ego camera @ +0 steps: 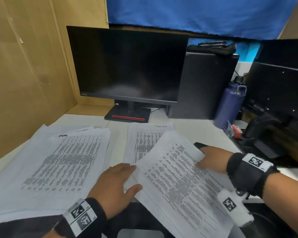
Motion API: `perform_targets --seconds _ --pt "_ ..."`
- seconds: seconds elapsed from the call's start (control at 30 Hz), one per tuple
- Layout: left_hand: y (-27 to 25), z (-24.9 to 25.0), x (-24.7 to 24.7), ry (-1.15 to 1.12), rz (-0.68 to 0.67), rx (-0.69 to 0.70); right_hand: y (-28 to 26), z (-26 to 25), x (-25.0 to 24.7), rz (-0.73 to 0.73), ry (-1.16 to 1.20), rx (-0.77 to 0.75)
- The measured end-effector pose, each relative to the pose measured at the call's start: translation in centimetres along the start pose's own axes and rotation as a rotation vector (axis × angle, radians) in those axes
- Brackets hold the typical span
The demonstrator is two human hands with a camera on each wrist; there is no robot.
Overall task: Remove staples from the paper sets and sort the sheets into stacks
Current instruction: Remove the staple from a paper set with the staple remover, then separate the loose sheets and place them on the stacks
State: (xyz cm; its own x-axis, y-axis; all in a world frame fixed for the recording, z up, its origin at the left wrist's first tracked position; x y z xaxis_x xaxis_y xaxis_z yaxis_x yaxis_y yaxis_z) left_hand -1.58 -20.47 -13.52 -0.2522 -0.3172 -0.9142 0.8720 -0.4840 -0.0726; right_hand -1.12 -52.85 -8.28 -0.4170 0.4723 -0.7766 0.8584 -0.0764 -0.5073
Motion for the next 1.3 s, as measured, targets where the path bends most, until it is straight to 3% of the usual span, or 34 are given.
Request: perform_targets --seconds 0.13,0.4,0.5,0.67,0.8,0.87,1.0,1.13,1.3 --pt "-0.1 0.0 -0.7 -0.073 0.042 -0.041 -0.9 0.9 0.0 0.107 0.057 -0.010" --pt "-0.1 0.1 -0.8 -0.124 0.032 -0.098 -0.6 2.0 2.0 0.112 0.190 -0.007" --pt "-0.5 0.3 -1.6 -0.246 0.096 -0.102 -1.3 2.5 1.8 0.108 0.244 -0.049" --pt "-1.3 1.2 -5.0 -0.521 0.250 -0.059 -4.8 1.6 -1.8 0.224 0.437 -0.243" --pt "-0.7 4.9 -6.0 -1.029 0.073 0.036 -7.0 -0.1 -3.8 0.196 0.970 -0.544" --pt "-0.3 6.1 -6.6 -1.131 0.085 0.059 -7.9 -1.4 -4.0 0.227 1.060 -0.634" --pt "0.2 7.8 -9.7 -0.986 0.315 0.093 -10.5 -3.1 -5.0 0.539 0.904 -0.663" --pt "0.0 10.1 -12.5 -1.015 0.423 0.214 -13.4 -4.8 -4.8 0.746 0.844 -0.748" --pt "0.4 10.4 -12.3 -1.050 0.483 0.214 -12.4 -5.4 -3.1 0.781 0.758 -0.751"
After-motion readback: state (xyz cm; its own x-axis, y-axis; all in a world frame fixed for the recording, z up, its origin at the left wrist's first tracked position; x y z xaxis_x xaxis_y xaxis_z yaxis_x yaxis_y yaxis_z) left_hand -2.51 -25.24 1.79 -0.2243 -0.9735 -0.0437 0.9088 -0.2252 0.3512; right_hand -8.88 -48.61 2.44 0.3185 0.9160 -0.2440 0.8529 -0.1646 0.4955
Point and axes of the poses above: each hand's wrist, its own y-axis towards the middle knuckle, its own x-axis out of the palm, z = x × y, the point moved 8 cm from there along y, towards the middle knuckle, and after that the axes turned 13 degrees about -z, right-handed, at the moved point
